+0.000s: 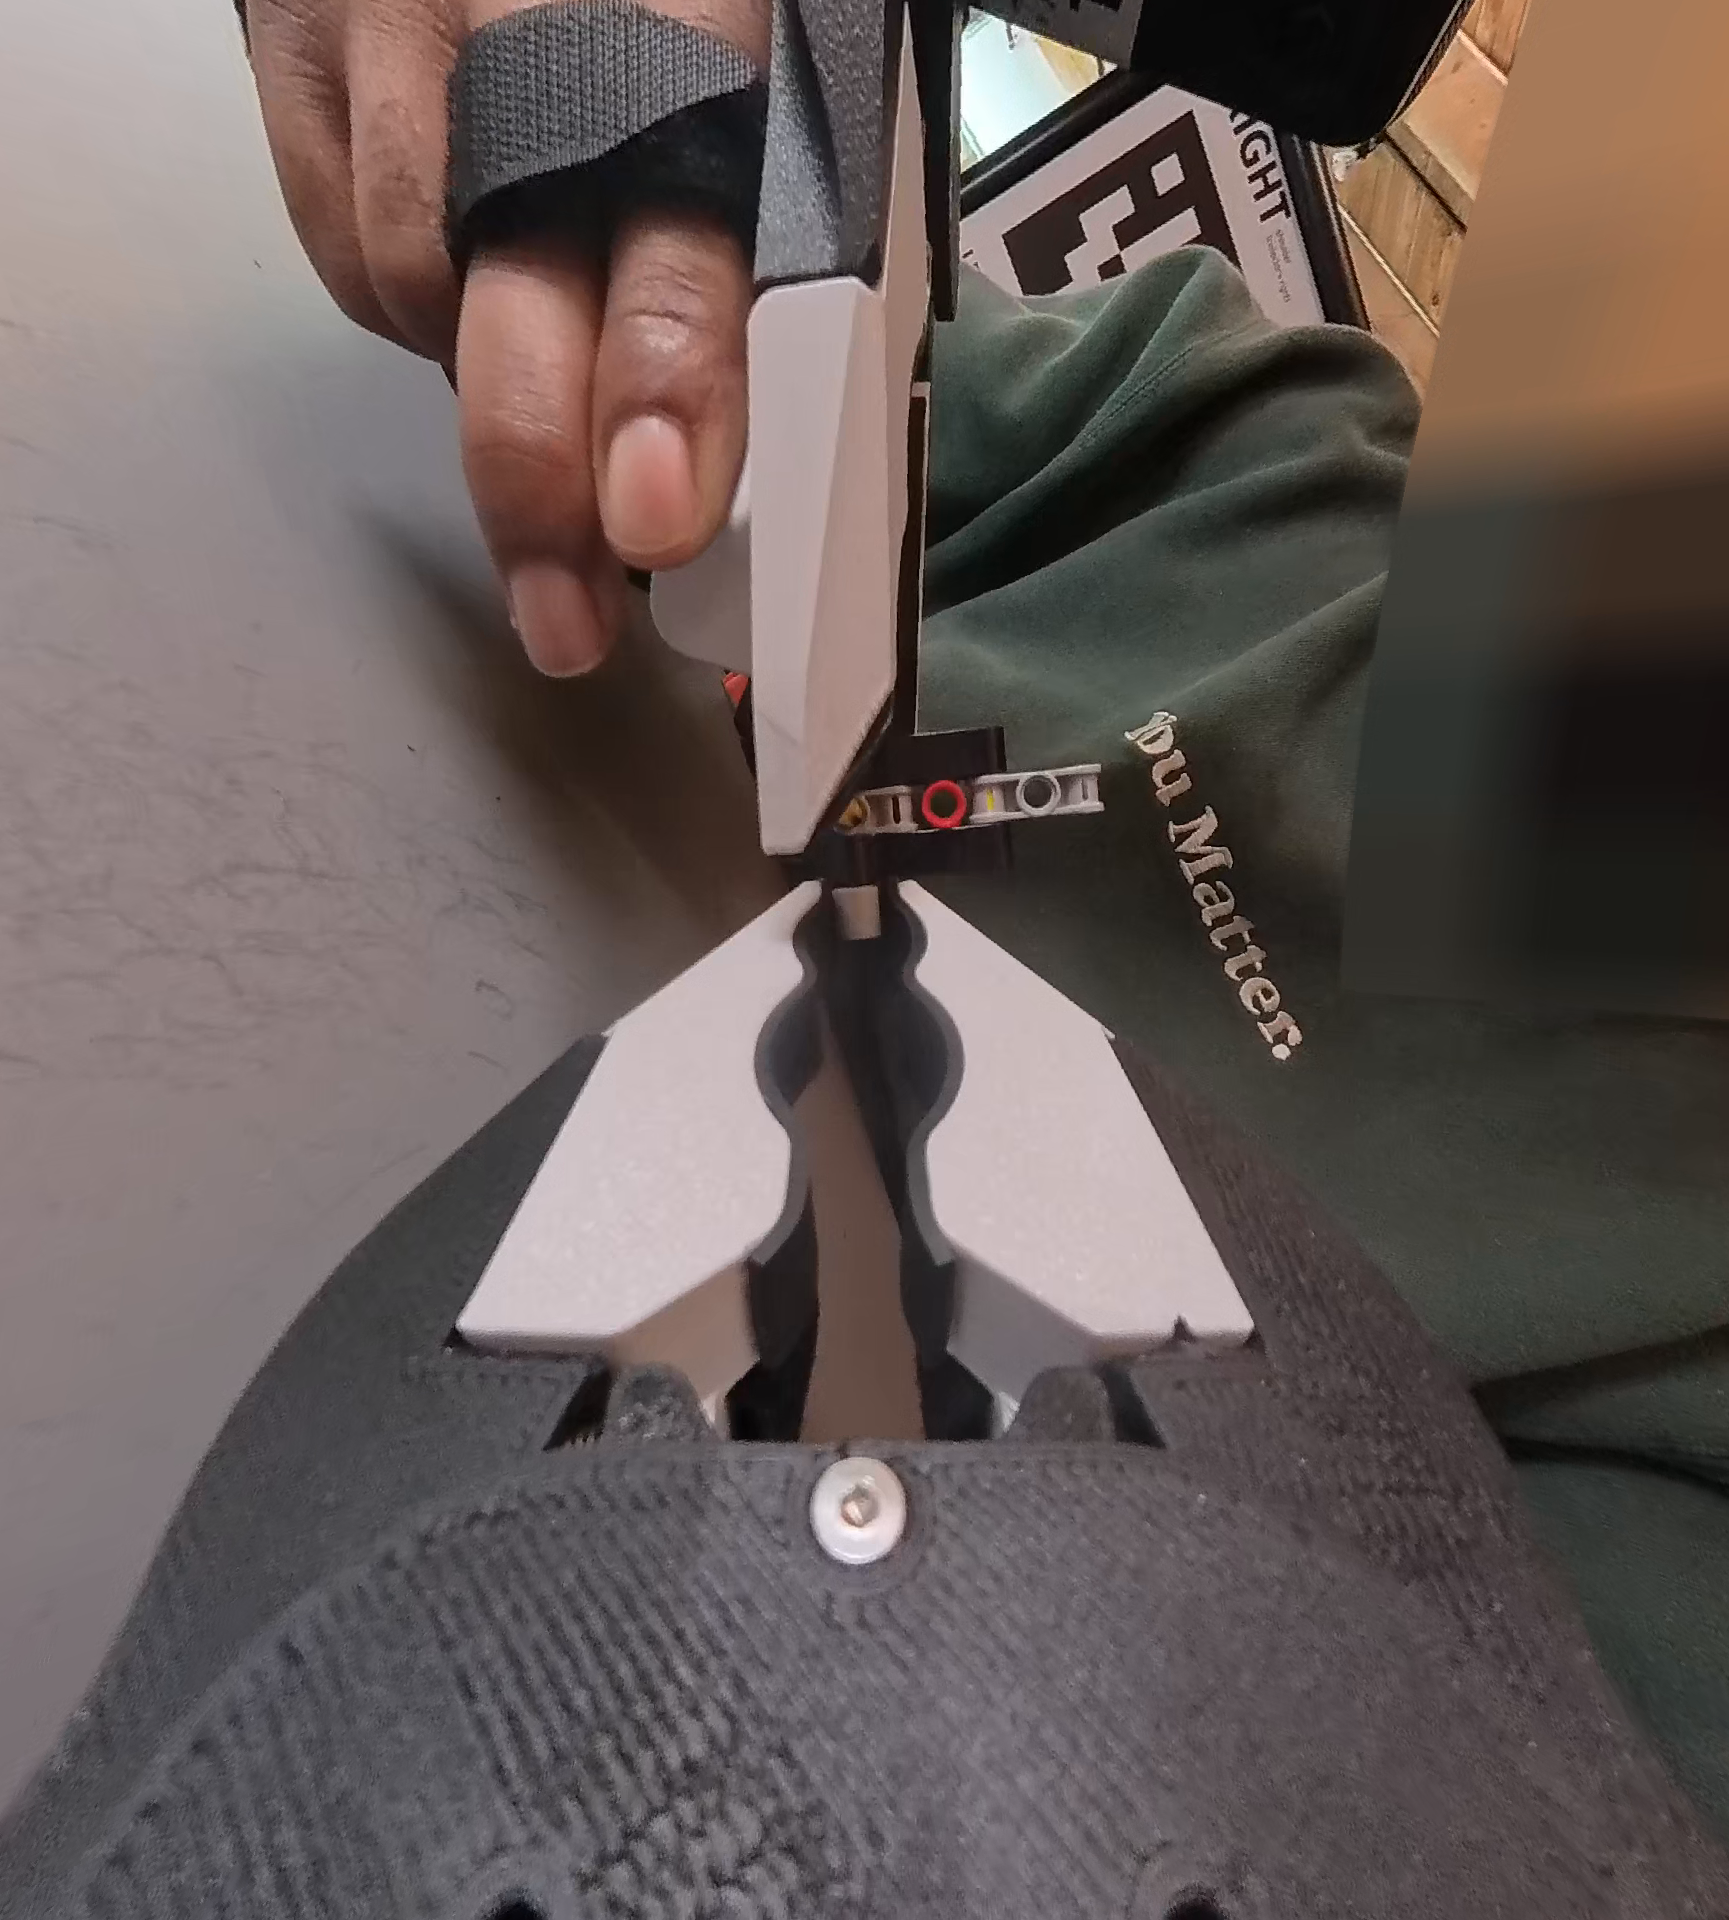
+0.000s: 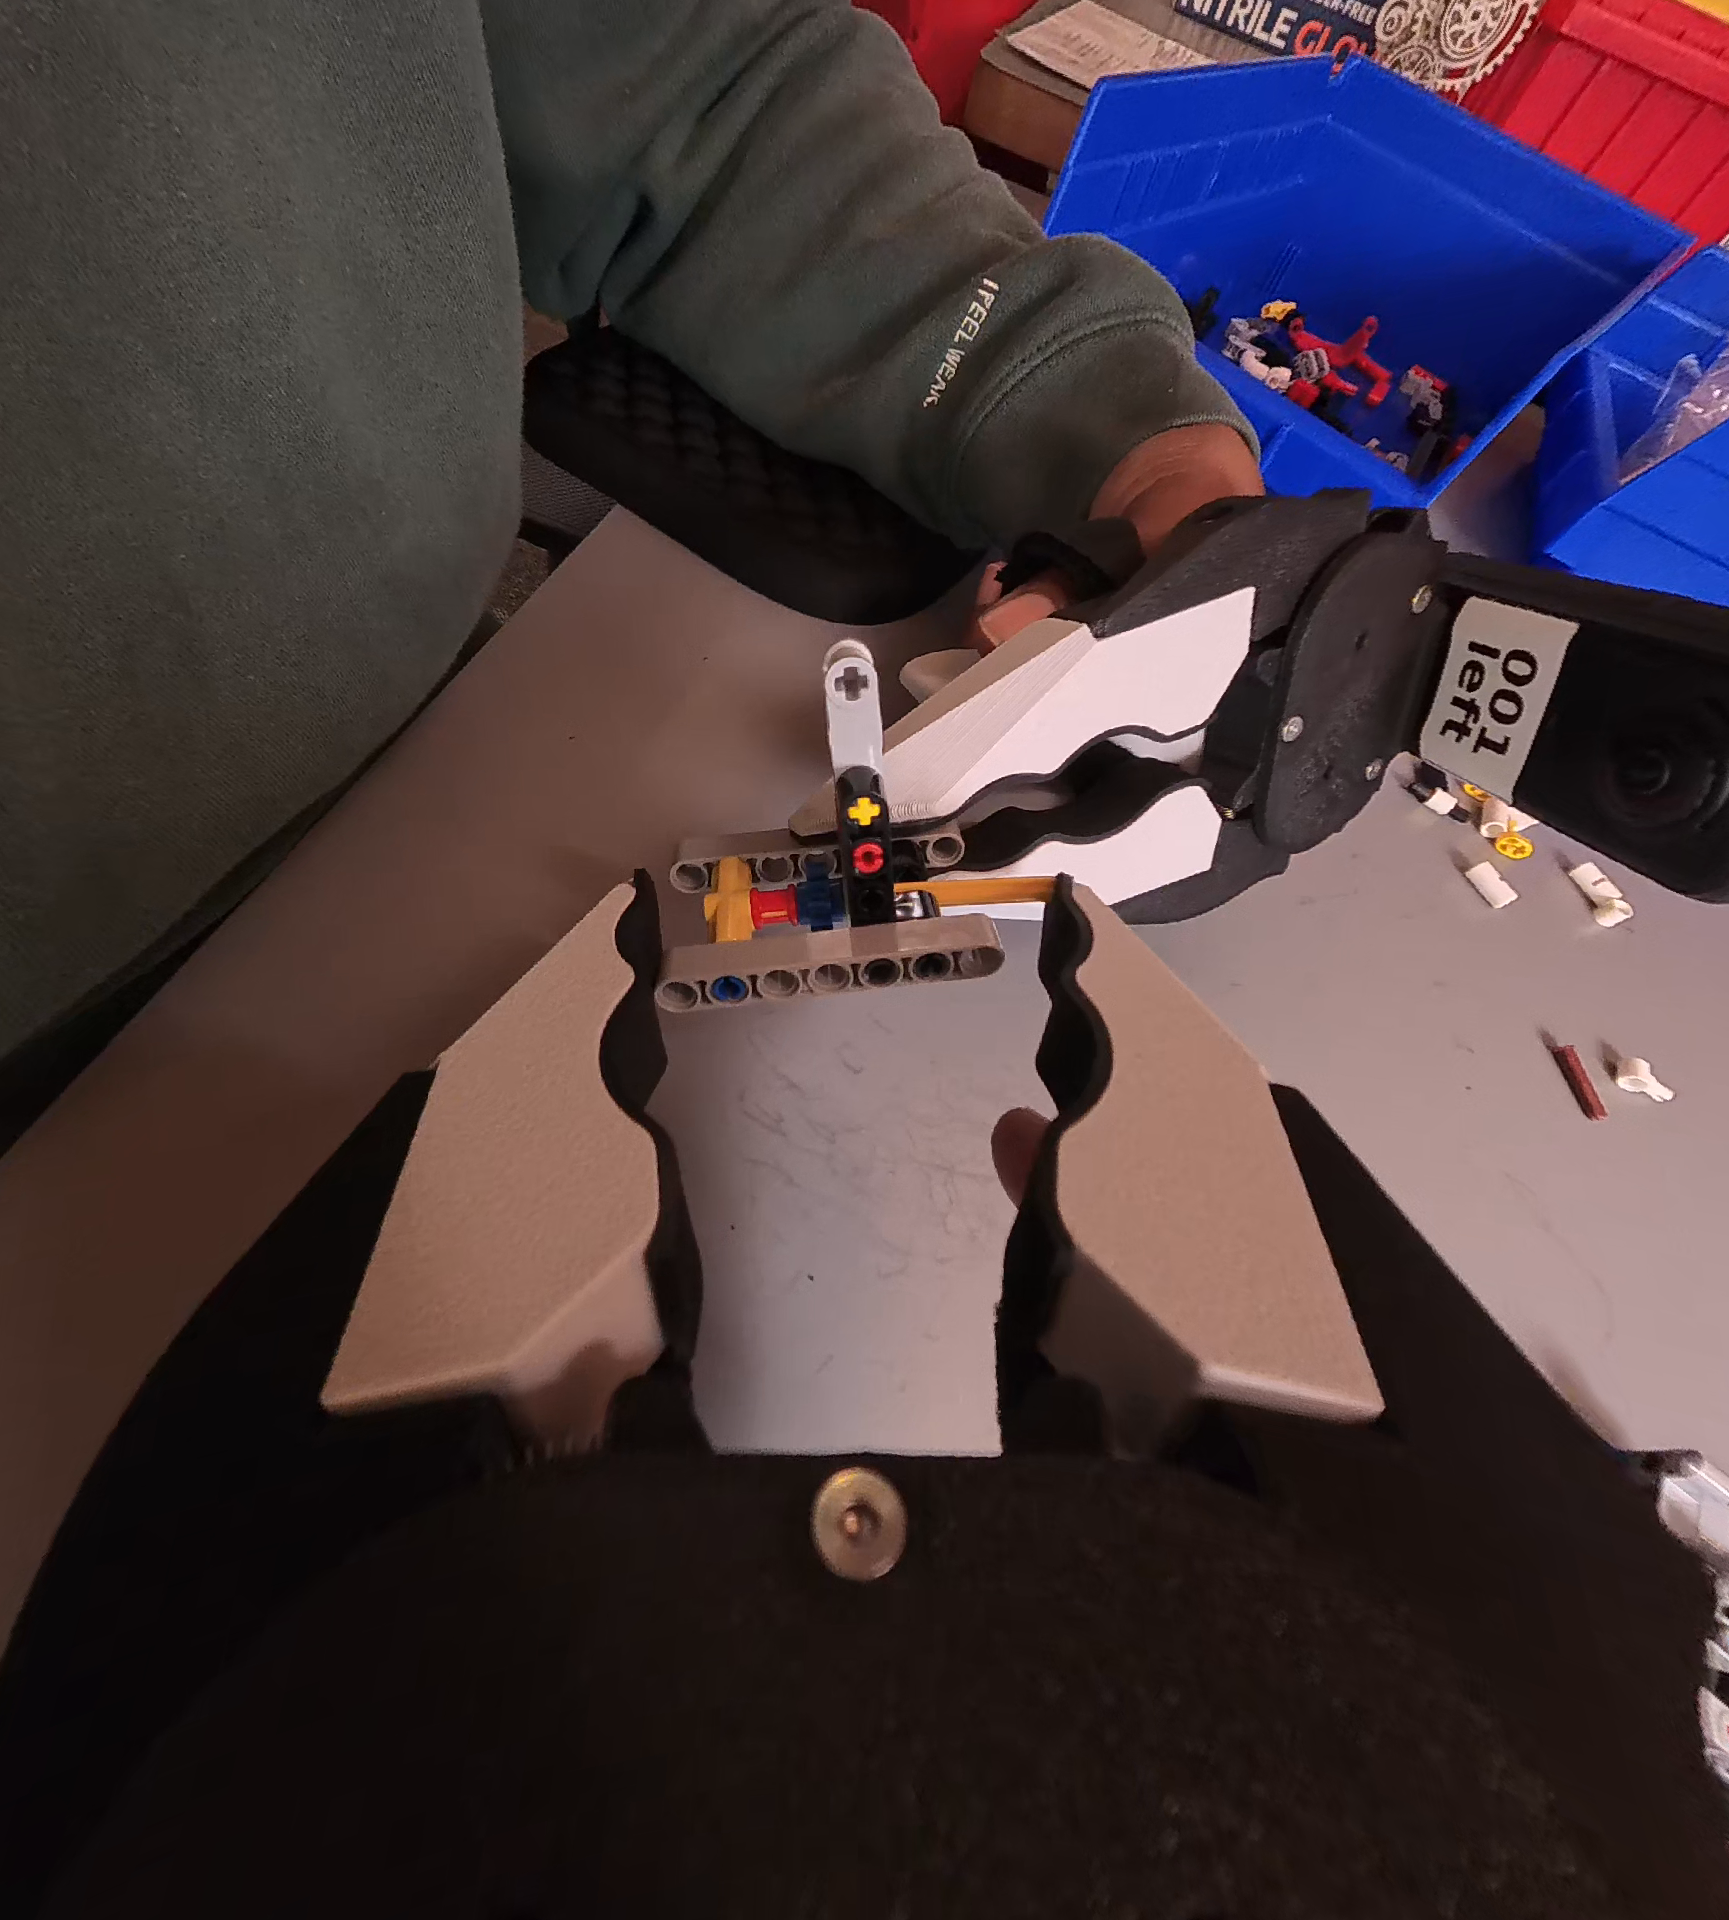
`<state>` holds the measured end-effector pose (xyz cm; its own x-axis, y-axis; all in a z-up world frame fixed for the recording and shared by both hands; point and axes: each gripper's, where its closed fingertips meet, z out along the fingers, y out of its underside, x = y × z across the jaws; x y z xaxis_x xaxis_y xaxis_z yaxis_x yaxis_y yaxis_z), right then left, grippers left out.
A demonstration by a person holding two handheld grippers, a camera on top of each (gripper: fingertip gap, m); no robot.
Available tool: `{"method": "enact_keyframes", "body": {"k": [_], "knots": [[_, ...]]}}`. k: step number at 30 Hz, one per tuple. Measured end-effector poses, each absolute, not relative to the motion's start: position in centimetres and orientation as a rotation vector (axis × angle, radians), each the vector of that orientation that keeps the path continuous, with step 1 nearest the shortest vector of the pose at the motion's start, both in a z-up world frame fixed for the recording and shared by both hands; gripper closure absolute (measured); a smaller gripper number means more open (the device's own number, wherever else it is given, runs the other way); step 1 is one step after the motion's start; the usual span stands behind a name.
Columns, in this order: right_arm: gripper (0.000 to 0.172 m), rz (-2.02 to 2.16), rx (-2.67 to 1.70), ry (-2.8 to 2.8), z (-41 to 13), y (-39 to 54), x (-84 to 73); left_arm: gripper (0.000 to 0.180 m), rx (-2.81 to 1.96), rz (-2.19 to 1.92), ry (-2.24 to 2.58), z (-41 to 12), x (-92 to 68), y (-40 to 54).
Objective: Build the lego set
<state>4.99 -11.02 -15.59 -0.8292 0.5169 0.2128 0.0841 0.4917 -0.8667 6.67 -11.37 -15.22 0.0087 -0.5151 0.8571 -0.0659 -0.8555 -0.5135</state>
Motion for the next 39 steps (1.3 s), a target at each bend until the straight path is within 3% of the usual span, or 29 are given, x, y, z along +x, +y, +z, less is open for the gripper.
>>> {"method": "enact_keyframes", "body": {"k": [9, 18, 27, 39], "knots": [[0.098, 1.315, -0.527, -2.298, -15.6, -11.2, 5.0, 0.175, -1.964, -1.919, 0.602, -15.3, 6.7, -11.4], [0.097, 1.414, -0.753, -1.878, -11.8, -6.8, 1.3, 0.165, -1.714, -1.74, 0.299, -11.8, 3.3, -6.7], [0.103, 1.34, -0.661, -1.851, -11.2, -6.7, 1.5, 0.175, -1.73, -1.712, 0.255, -11.3, 3.6, -6.3], [0.084, 1.144, -0.539, -1.939, -12.0, -7.2, 1.9, 0.175, -1.785, -1.764, 0.246, -12.0, 3.9, -6.7]]}}
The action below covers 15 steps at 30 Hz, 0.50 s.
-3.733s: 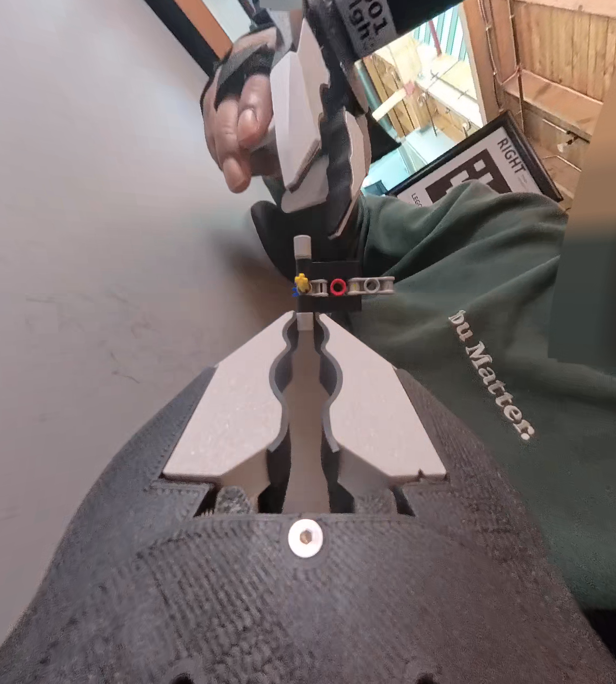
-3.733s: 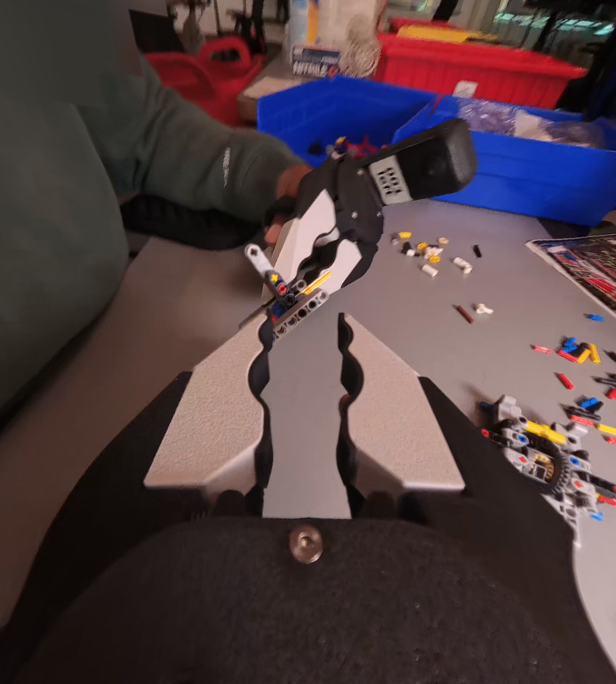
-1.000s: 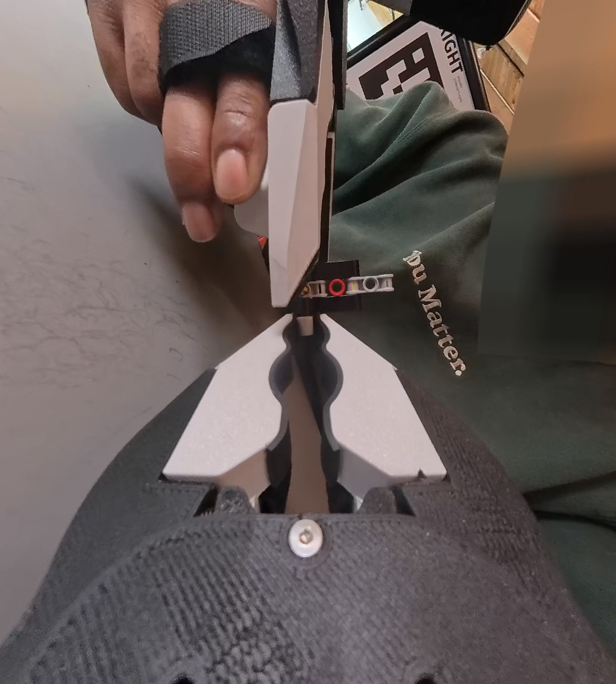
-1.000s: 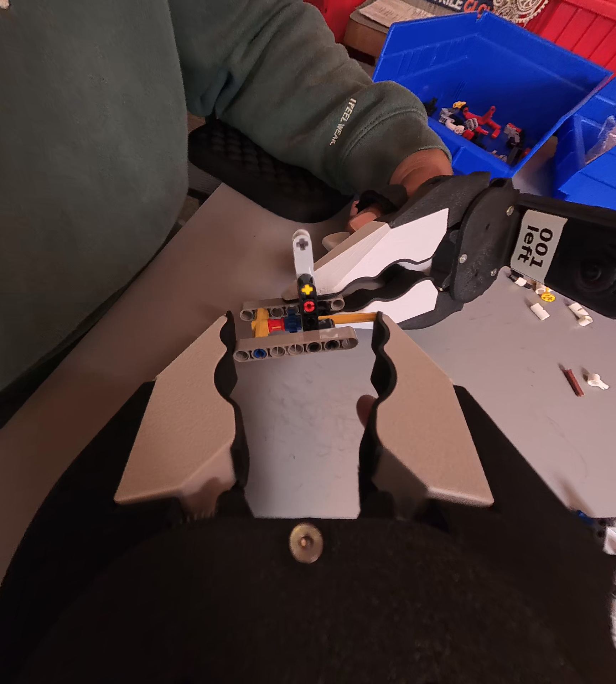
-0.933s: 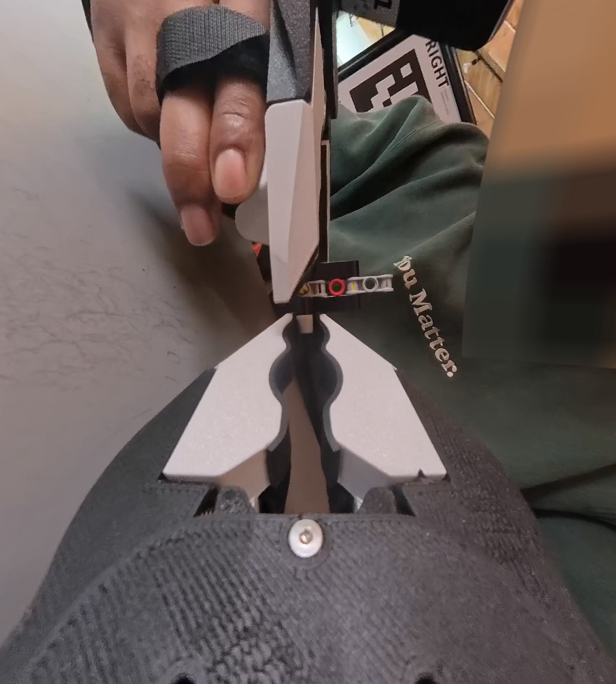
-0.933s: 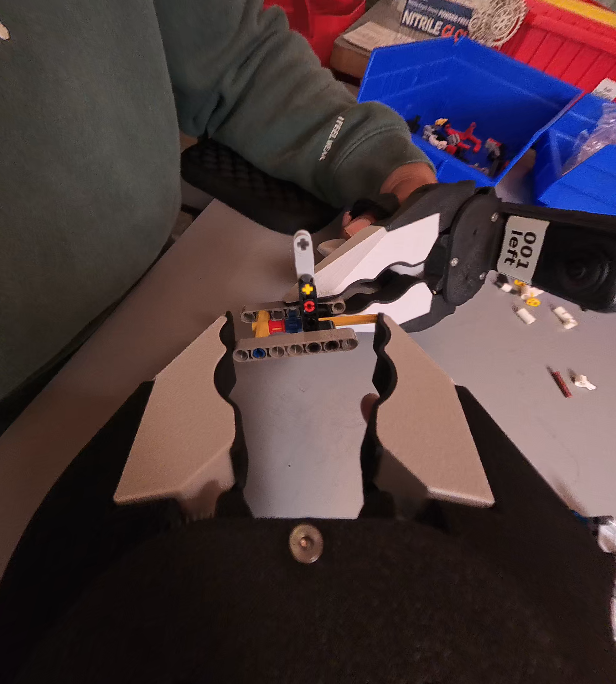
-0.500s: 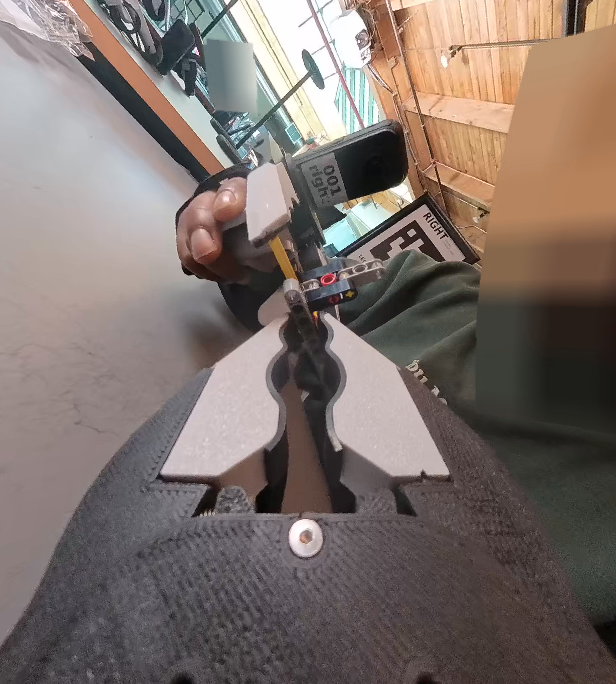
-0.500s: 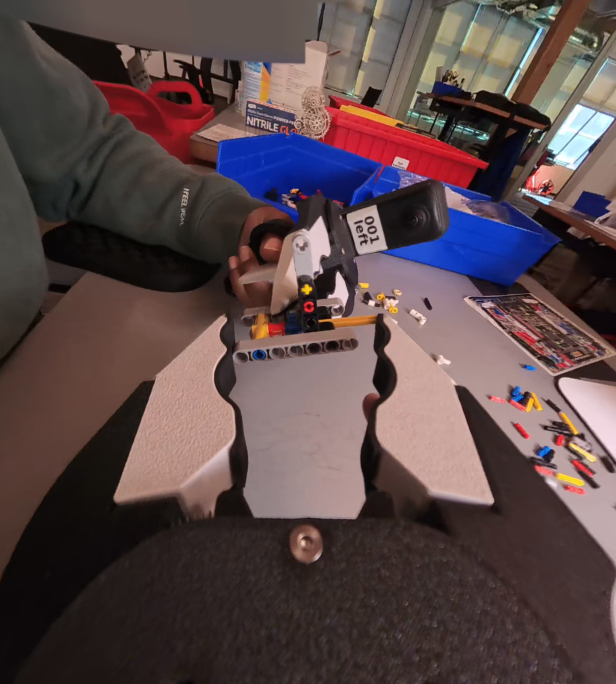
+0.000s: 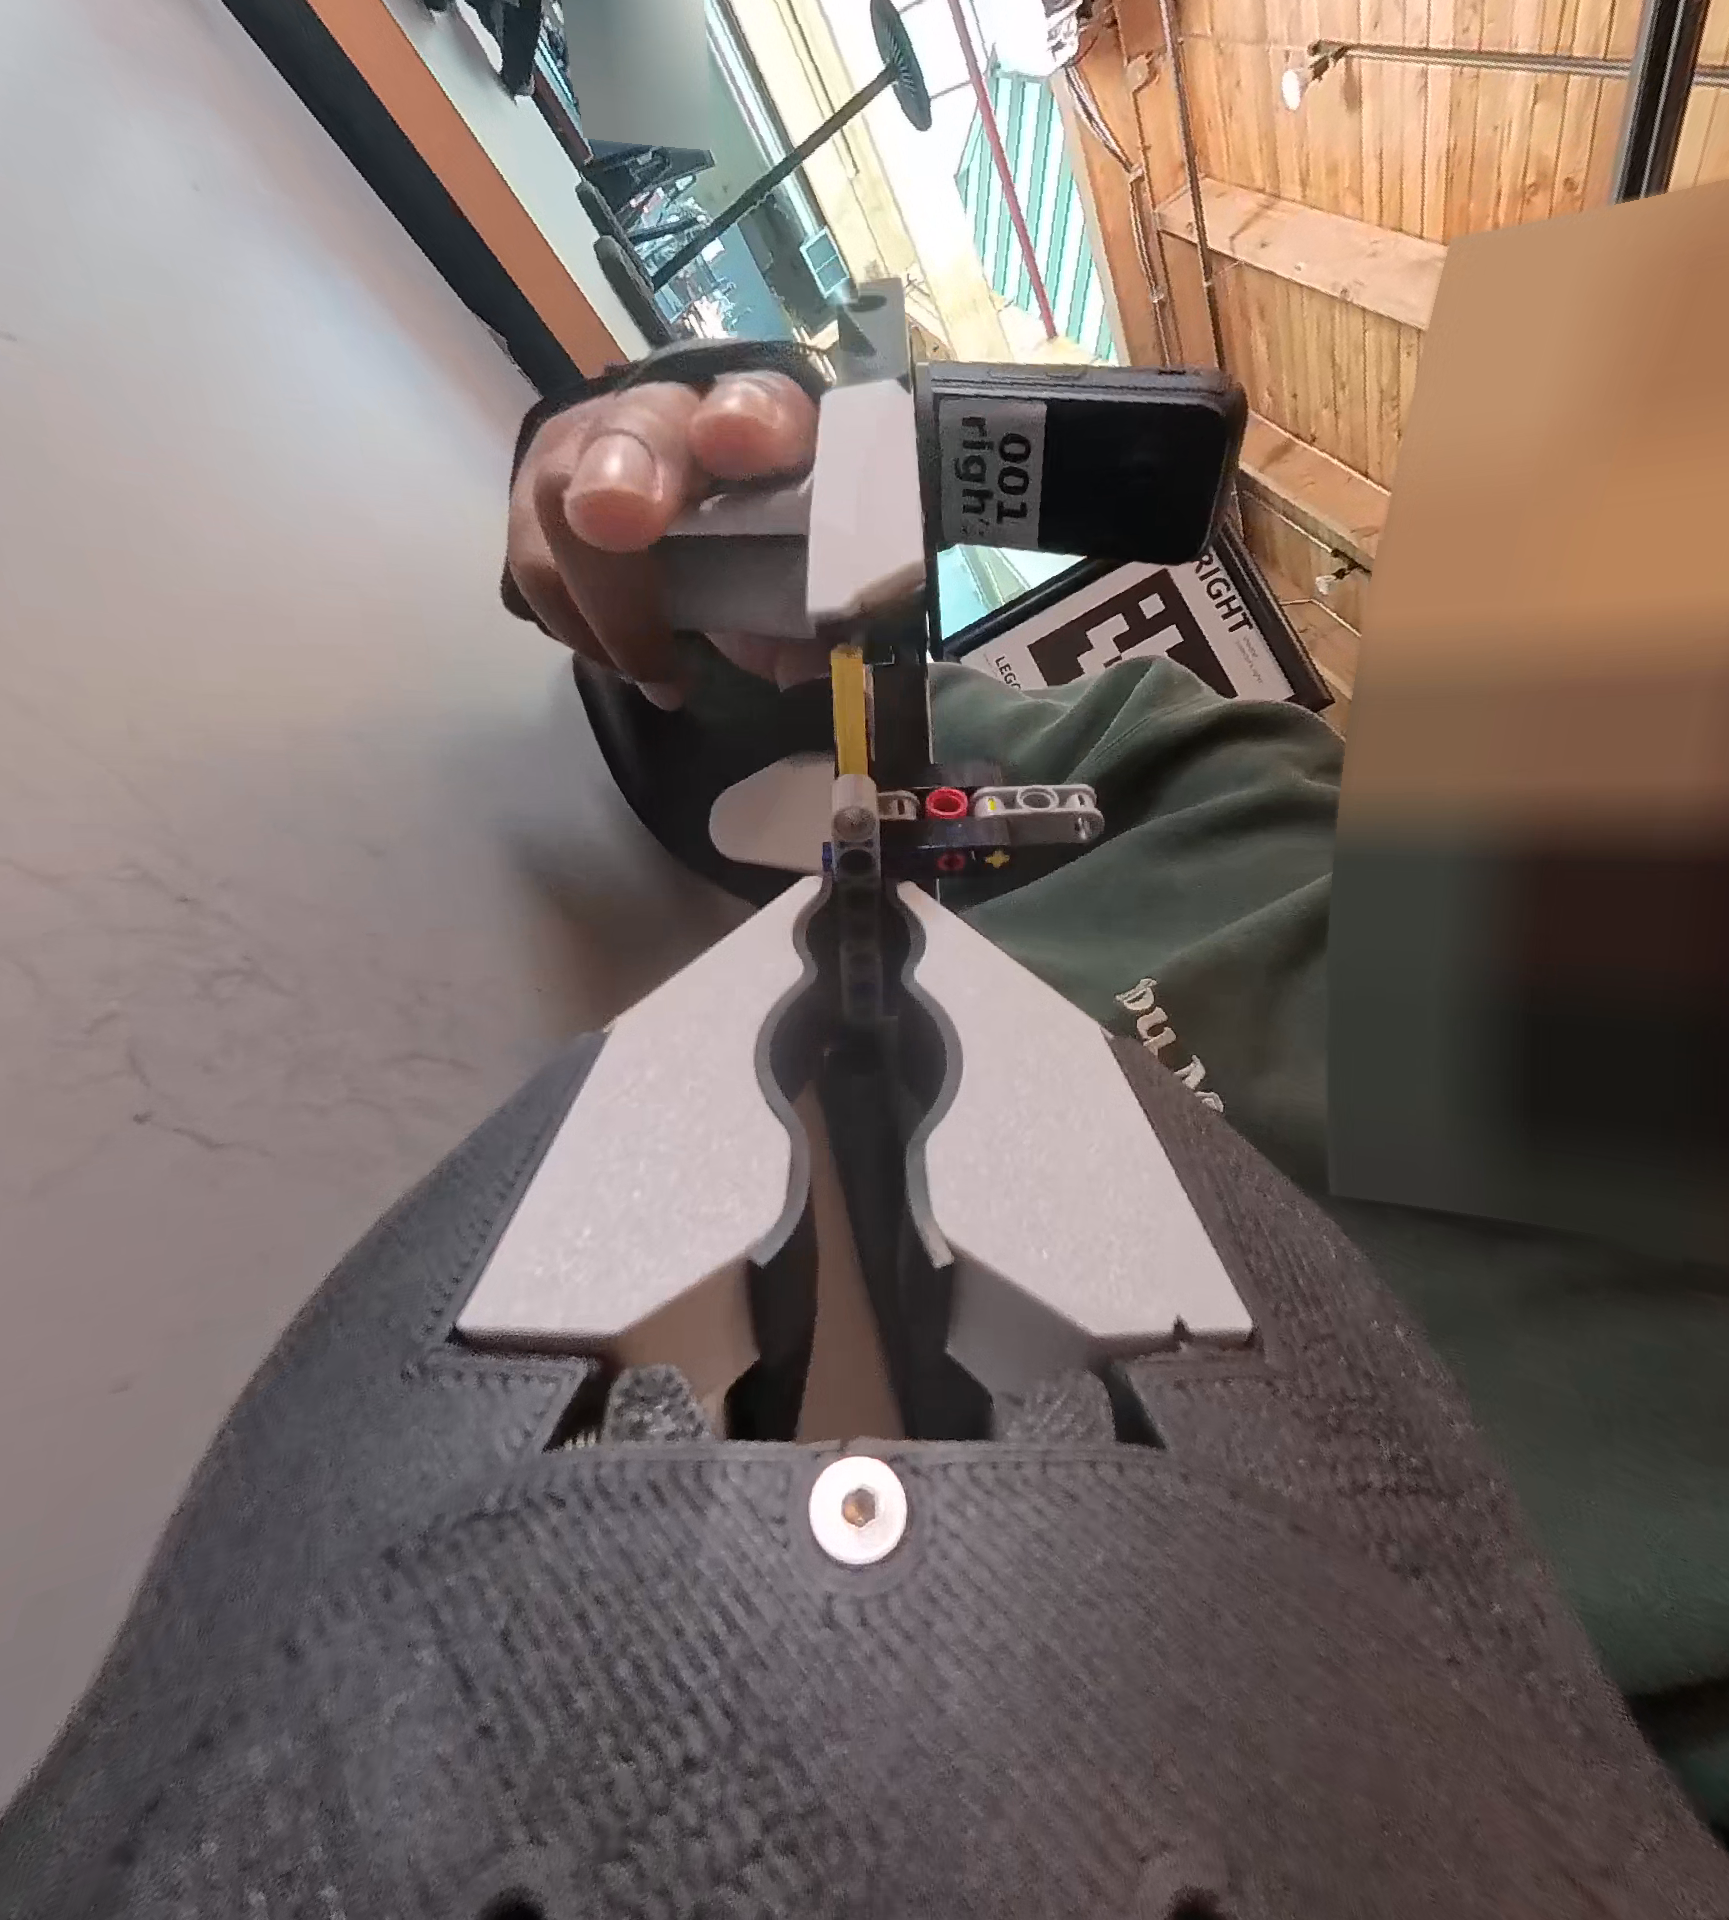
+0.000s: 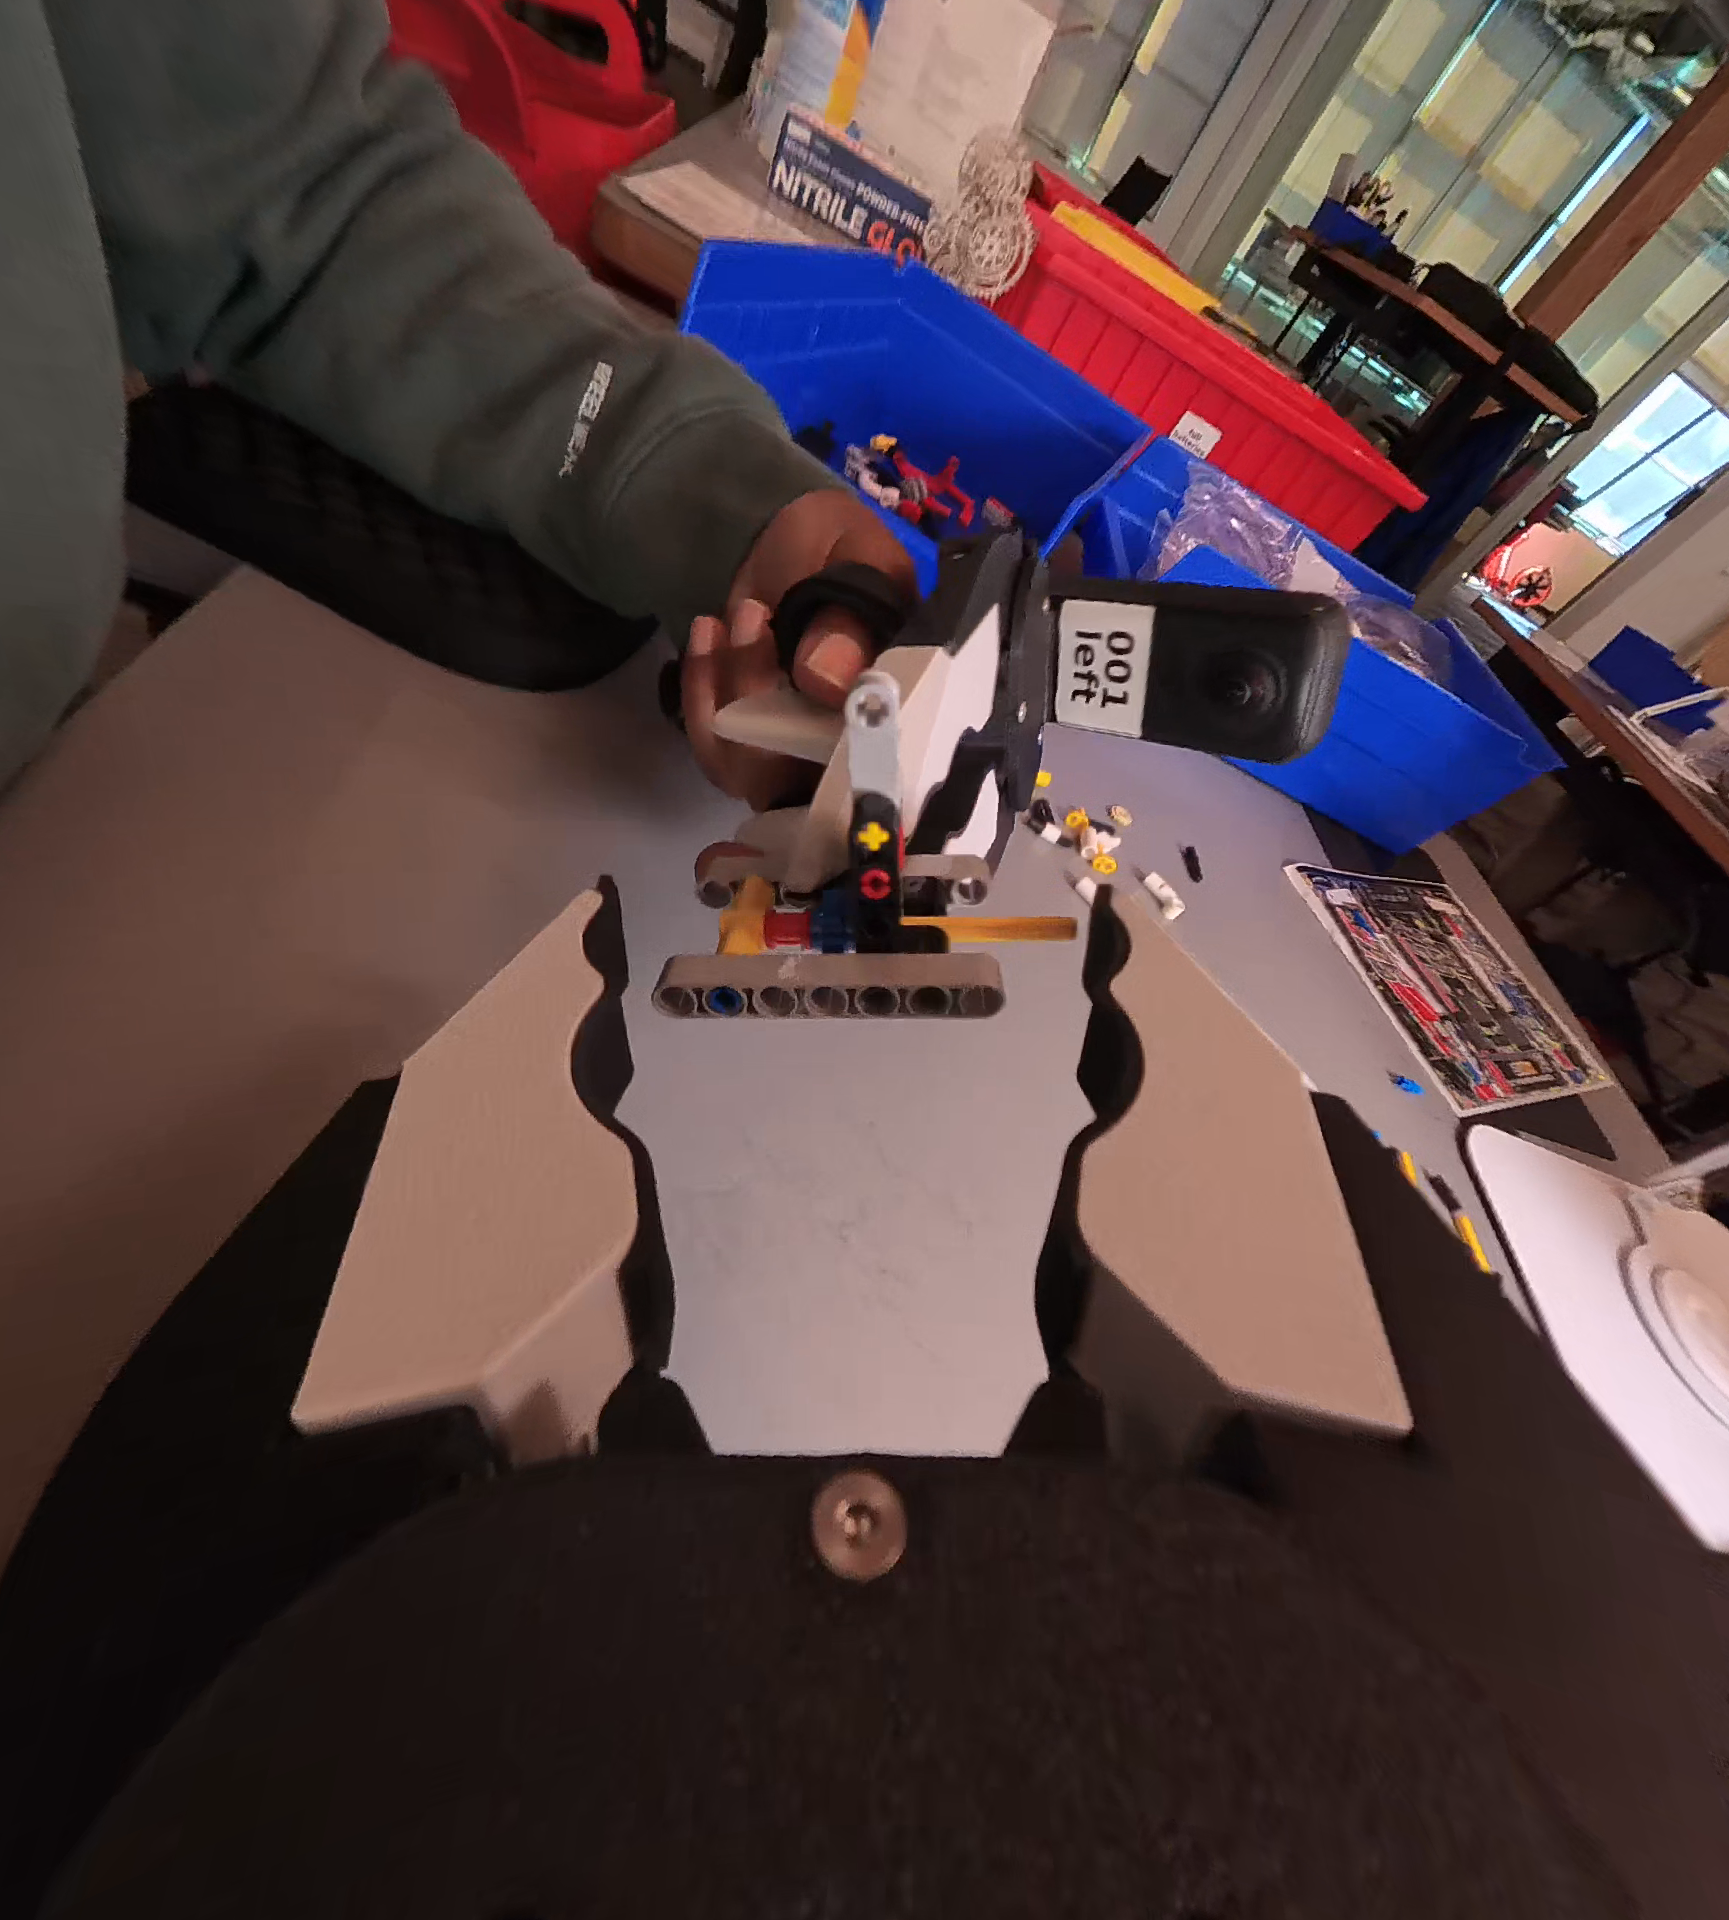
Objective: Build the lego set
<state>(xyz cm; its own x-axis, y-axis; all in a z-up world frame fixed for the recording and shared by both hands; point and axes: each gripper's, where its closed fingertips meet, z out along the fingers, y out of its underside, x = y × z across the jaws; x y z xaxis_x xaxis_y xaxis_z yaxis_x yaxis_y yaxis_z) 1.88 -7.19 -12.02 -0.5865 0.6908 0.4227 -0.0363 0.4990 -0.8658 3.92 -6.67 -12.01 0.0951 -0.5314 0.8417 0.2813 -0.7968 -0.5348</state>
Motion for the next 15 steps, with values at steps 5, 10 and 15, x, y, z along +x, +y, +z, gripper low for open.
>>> {"method": "enact_keyframes", "body": {"k": [5, 10, 15], "knots": [[0.093, 1.084, -0.503, -1.943, -12.47, -7.23, 1.83, 0.175, -1.801, -1.798, 0.238, -12.28, 4.25, -6.91], [0.103, 1.11, -0.506, -1.975, -12.58, -7.58, 2.18, 0.175, -1.786, -1.838, 0.22, -12.13, 4.28, -6.98], [0.109, 1.134, -0.5, -1.949, -12.02, -7.98, 2.2, 0.175, -1.767, -1.832, 0.246, -11.67, 4.19, -7.2]]}}
